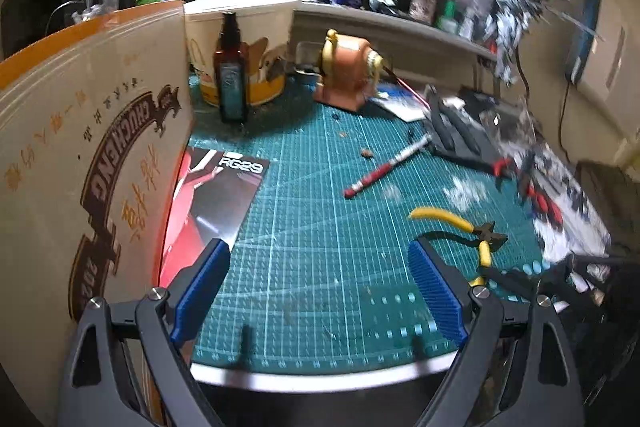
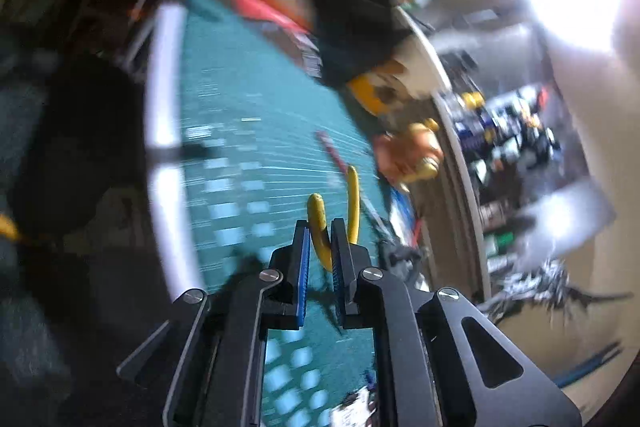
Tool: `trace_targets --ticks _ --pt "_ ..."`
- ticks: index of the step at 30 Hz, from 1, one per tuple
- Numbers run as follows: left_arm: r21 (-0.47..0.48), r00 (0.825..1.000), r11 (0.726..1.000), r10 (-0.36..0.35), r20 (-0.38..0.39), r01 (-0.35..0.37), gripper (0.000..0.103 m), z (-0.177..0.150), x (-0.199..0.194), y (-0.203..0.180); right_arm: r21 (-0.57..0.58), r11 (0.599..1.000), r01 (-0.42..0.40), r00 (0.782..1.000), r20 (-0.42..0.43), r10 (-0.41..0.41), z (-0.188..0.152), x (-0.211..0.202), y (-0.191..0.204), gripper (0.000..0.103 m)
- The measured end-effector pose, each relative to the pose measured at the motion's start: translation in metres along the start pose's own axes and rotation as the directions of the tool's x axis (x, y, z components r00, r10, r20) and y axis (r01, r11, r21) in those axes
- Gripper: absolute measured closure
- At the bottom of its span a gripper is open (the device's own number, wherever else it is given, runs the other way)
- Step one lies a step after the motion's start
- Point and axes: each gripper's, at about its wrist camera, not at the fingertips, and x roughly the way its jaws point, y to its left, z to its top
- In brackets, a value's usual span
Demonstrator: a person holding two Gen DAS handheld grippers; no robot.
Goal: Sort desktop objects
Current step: 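Set the yellow-handled pliers down in front of the left tool, then grasp the yellow-handled pliers on the mat with the left tool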
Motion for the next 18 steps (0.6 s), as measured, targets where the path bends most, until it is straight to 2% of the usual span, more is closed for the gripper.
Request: trace_targets --ticks 3,6,10,16,17,18 --pt "0.009 1.000 1.000 -0.012 0.009 0.011 0.011 0.000 -0.007 -0.003 -0.127 0.991 0.044 0.999 0.038 -0.039 -0.004 -0.010 0.029 0.092" --pt "0.019 1.000 1.000 -0.019 0.021 0.018 0.011 0.002 -0.014 -0.006 -0.168 0.984 0.055 0.997 0.067 -0.045 -0.006 -0.022 0.036 0.093" --pt "0.044 1.000 0.999 -0.014 0.028 0.013 0.012 0.004 -0.020 -0.011 -0.173 0.981 0.084 0.990 0.126 -0.063 -0.003 -0.044 0.044 0.094" --pt "0.052 1.000 0.999 -0.006 0.010 0.006 0.011 0.003 -0.017 -0.018 -0.155 0.986 0.067 0.990 0.137 -0.045 -0.002 -0.048 0.050 0.094" --pt "0.051 1.000 0.999 -0.003 0.008 0.003 0.011 0.003 -0.017 -0.018 -0.151 0.986 0.069 0.990 0.135 -0.049 -0.003 -0.046 0.049 0.092" --pt "0.050 1.000 0.999 0.000 0.007 0.000 0.011 0.002 -0.017 -0.018 -0.147 0.986 0.078 0.988 0.141 -0.058 -0.004 -0.044 0.047 0.081"
